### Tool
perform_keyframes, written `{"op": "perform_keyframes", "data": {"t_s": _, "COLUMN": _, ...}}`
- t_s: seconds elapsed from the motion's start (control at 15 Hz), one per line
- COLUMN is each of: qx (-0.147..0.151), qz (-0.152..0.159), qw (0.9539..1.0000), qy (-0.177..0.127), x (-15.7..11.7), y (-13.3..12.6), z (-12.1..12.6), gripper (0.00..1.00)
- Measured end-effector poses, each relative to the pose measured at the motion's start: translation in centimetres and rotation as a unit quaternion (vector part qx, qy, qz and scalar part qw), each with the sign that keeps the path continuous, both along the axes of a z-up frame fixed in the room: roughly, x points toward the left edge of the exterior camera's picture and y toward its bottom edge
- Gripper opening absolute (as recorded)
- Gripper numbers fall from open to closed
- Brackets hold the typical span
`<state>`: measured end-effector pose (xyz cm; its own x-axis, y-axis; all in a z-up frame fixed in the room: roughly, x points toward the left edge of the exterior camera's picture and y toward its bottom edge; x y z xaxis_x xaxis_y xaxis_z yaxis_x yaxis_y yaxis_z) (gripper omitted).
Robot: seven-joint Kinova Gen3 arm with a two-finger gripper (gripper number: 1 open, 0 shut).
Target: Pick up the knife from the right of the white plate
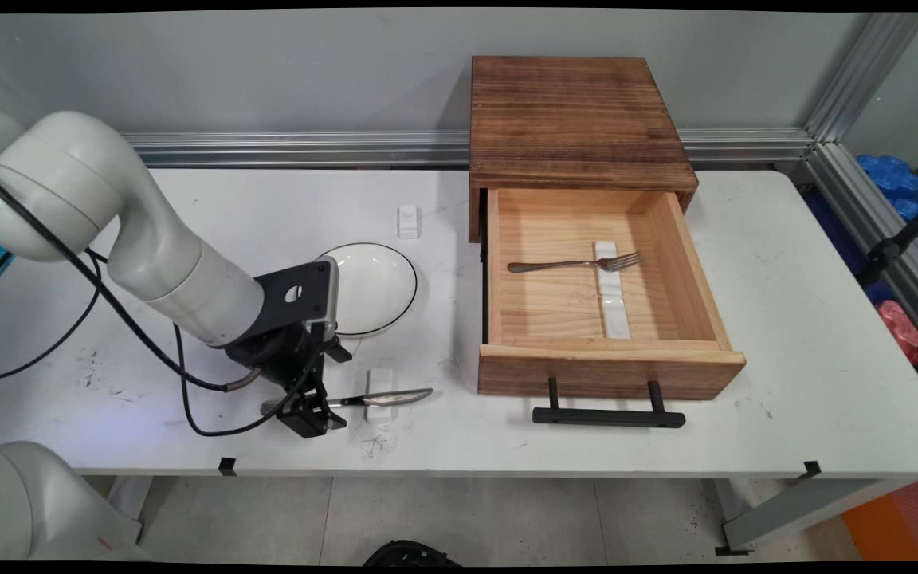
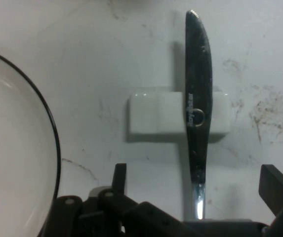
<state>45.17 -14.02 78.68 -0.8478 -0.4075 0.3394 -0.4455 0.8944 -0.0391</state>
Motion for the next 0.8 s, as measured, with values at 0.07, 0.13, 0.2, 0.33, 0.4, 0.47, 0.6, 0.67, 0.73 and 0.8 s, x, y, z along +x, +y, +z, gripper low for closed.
{"op": "perform_keyframes", "data": {"t_s": 0.07, "qx": 0.000, "qz": 0.001, "qw": 1.0000, "qy": 0.000, "x": 0.0, "y": 0.0, "z": -0.1, "gripper": 1.00}}
{"op": "perform_keyframes", "data": {"t_s": 0.13, "qx": 0.001, "qz": 0.002, "qw": 1.0000, "qy": 0.000, "x": 0.1, "y": -0.1, "z": -0.3, "gripper": 1.00}}
{"op": "perform_keyframes", "data": {"t_s": 0.2, "qx": 0.001, "qz": 0.002, "qw": 1.0000, "qy": 0.000, "x": 0.1, "y": -0.1, "z": -0.4, "gripper": 1.00}}
{"op": "perform_keyframes", "data": {"t_s": 0.33, "qx": 0.002, "qz": 0.003, "qw": 1.0000, "qy": 0.000, "x": 0.2, "y": -0.2, "z": -0.6, "gripper": 1.00}}
{"op": "perform_keyframes", "data": {"t_s": 0.4, "qx": 0.003, "qz": 0.003, "qw": 1.0000, "qy": 0.001, "x": 0.2, "y": -0.2, "z": -0.8, "gripper": 1.00}}
{"op": "perform_keyframes", "data": {"t_s": 0.47, "qx": 0.004, "qz": 0.003, "qw": 1.0000, "qy": 0.001, "x": 0.3, "y": -0.3, "z": -0.9, "gripper": 1.00}}
{"op": "perform_keyframes", "data": {"t_s": 0.6, "qx": 0.006, "qz": 0.004, "qw": 1.0000, "qy": 0.003, "x": 0.4, "y": -0.4, "z": -1.1, "gripper": 1.00}}
{"op": "perform_keyframes", "data": {"t_s": 0.67, "qx": 0.007, "qz": 0.004, "qw": 1.0000, "qy": 0.003, "x": 0.5, "y": -0.4, "z": -1.2, "gripper": 1.00}}
{"op": "perform_keyframes", "data": {"t_s": 0.73, "qx": 0.008, "qz": 0.005, "qw": 0.9999, "qy": 0.004, "x": 0.5, "y": -0.5, "z": -1.3, "gripper": 1.00}}
{"op": "perform_keyframes", "data": {"t_s": 0.8, "qx": 0.009, "qz": 0.005, "qw": 0.9999, "qy": 0.005, "x": 0.6, "y": -0.6, "z": -1.4, "gripper": 1.00}}
